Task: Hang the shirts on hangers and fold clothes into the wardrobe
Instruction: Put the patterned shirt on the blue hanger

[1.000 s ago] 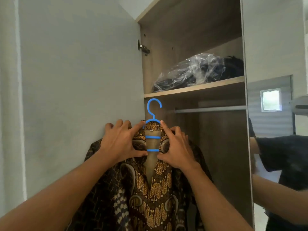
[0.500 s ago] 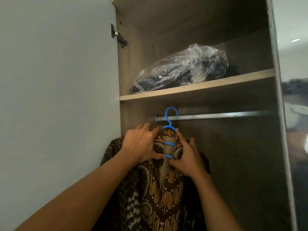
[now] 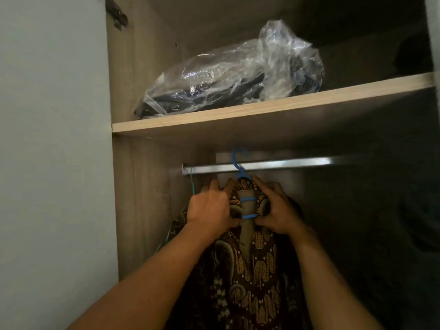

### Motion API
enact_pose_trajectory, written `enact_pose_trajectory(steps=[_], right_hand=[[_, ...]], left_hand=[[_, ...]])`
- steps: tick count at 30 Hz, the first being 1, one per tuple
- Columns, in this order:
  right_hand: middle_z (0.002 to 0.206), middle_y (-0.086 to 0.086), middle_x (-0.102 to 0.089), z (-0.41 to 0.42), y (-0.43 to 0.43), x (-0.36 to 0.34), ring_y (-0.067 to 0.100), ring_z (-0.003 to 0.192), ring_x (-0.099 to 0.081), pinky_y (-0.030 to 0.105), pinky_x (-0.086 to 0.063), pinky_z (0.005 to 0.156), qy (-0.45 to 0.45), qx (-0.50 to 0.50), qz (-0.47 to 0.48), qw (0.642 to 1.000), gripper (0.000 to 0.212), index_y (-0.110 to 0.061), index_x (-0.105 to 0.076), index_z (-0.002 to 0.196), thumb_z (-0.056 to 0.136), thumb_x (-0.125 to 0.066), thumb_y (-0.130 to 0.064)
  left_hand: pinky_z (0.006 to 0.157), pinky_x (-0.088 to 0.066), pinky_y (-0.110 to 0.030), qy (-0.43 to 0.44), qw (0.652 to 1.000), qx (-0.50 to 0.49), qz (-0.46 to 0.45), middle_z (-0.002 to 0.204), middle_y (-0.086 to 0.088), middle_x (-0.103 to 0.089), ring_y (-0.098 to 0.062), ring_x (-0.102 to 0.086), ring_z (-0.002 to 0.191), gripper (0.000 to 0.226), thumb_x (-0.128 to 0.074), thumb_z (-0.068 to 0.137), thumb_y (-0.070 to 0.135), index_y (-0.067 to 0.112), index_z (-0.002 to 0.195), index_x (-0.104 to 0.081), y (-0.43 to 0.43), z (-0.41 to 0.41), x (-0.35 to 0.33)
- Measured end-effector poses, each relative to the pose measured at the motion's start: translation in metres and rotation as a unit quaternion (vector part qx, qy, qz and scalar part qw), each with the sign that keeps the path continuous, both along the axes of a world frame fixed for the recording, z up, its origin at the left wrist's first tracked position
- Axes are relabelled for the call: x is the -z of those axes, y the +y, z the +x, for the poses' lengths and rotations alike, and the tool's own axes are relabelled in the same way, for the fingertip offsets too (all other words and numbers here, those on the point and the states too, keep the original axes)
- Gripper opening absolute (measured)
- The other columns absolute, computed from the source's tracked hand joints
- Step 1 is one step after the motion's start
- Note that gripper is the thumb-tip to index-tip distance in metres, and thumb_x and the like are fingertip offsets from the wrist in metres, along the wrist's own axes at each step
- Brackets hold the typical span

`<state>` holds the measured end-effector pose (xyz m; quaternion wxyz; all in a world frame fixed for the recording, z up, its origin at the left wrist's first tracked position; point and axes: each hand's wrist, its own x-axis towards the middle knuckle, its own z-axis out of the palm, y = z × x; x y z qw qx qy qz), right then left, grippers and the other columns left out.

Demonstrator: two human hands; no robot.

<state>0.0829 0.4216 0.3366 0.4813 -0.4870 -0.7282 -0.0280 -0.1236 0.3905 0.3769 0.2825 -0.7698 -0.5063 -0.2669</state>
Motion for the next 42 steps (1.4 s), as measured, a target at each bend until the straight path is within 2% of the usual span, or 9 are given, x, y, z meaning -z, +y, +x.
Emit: enact_pose_trajectory(steps=[4, 9, 14, 19, 23, 26, 31, 36, 42], right_hand=[[0.143, 0.001, -0.032, 0.013, 0.008, 0.012, 0.015, 0.131, -0.038, 0.024, -0.032, 0.110, -0.001, 0.010, -0.003, 1.000, 0.115, -0.037, -0.024, 0.156, 0.064, -0.090, -0.018], [0.153, -0.001, -0.027, 0.024, 0.011, 0.026, 0.014, 0.138, -0.031, 0.021, -0.026, 0.111, 0.008, 0.051, 0.003, 0.999, 0.115, -0.037, -0.019, 0.157, 0.067, -0.089, -0.022], [0.159, -0.001, -0.022, 0.028, 0.013, 0.034, 0.019, 0.146, -0.024, 0.029, -0.023, 0.114, 0.033, 0.074, -0.002, 0.997, 0.118, -0.034, -0.014, 0.159, 0.068, -0.088, -0.021], [0.162, -0.002, -0.017, 0.029, 0.002, 0.027, 0.025, 0.151, -0.015, 0.049, -0.025, 0.120, 0.028, 0.092, -0.004, 0.995, 0.125, -0.032, -0.015, 0.159, 0.060, -0.091, -0.024], [0.147, -0.006, -0.034, -0.005, -0.022, -0.001, 0.007, 0.136, -0.029, 0.029, -0.032, 0.115, 0.077, 0.020, 0.119, 0.990, 0.092, -0.027, -0.041, 0.147, 0.068, -0.086, -0.016], [0.137, -0.003, -0.047, -0.052, -0.021, -0.030, 0.009, 0.126, -0.045, 0.026, -0.040, 0.106, 0.065, -0.039, 0.166, 0.983, 0.060, -0.023, -0.054, 0.136, 0.080, -0.074, -0.014], [0.131, 0.004, -0.061, -0.108, 0.011, -0.063, 0.023, 0.121, -0.058, 0.038, -0.048, 0.102, -0.047, -0.104, -0.013, 0.993, 0.045, -0.021, -0.057, 0.135, 0.090, -0.063, -0.017], [0.134, 0.014, -0.057, -0.135, 0.040, -0.081, 0.034, 0.125, -0.055, 0.041, -0.047, 0.104, -0.218, -0.027, -0.201, 0.955, 0.044, -0.007, -0.053, 0.138, 0.096, -0.054, -0.021], [0.151, 0.012, -0.042, -0.136, 0.060, -0.074, 0.033, 0.136, -0.043, 0.037, -0.036, 0.110, -0.214, -0.070, -0.252, 0.941, 0.057, -0.007, -0.034, 0.152, 0.099, -0.054, -0.014]], left_hand=[[0.081, -0.052, -0.041, -0.012, 0.999, 0.021, -0.036, 0.135, -0.008, -0.043, -0.032, -0.058, 0.114, 0.108, -0.074, 0.071, 0.066, 0.038, 0.155, -0.011, 0.016, 0.011, 0.016], [0.083, -0.053, -0.043, -0.017, 0.997, 0.055, -0.046, 0.132, -0.009, -0.043, -0.031, -0.057, 0.113, 0.108, -0.073, 0.075, 0.060, 0.036, 0.156, -0.006, 0.022, 0.027, 0.033], [0.084, -0.053, -0.042, -0.016, 0.993, 0.095, -0.062, 0.130, -0.008, -0.043, -0.030, -0.056, 0.112, 0.106, -0.071, 0.078, 0.060, 0.034, 0.157, -0.006, 0.025, 0.029, 0.041], [0.092, -0.051, -0.042, -0.040, 0.990, 0.122, -0.064, 0.129, -0.005, -0.044, -0.028, -0.049, 0.120, 0.098, -0.062, 0.079, 0.069, 0.039, 0.156, -0.010, 0.023, 0.017, 0.029], [0.091, -0.052, -0.043, -0.086, 0.993, 0.079, 0.006, 0.138, -0.007, -0.047, -0.029, -0.049, 0.124, 0.076, -0.046, 0.089, 0.070, 0.032, 0.152, -0.028, 0.017, -0.012, 0.003], [0.094, -0.051, -0.044, -0.102, 0.994, 0.036, 0.024, 0.144, -0.010, -0.046, -0.033, -0.052, 0.125, 0.070, -0.048, 0.092, 0.061, 0.030, 0.152, -0.032, 0.015, -0.037, -0.018], [0.091, -0.053, -0.046, -0.107, 0.994, -0.004, 0.009, 0.130, -0.012, -0.054, -0.034, -0.057, 0.116, 0.074, -0.057, 0.086, 0.058, 0.025, 0.149, -0.038, 0.010, -0.073, -0.029], [0.091, -0.050, -0.037, -0.062, 0.997, -0.049, 0.012, 0.129, -0.005, -0.055, -0.028, -0.058, 0.115, 0.069, -0.058, 0.085, 0.058, 0.027, 0.145, -0.042, 0.003, -0.088, -0.016], [0.099, -0.041, -0.038, 0.010, 0.995, -0.096, 0.036, 0.138, 0.000, -0.054, -0.024, -0.056, 0.121, 0.074, -0.047, 0.084, 0.068, 0.032, 0.148, -0.037, 0.007, -0.089, -0.003]])
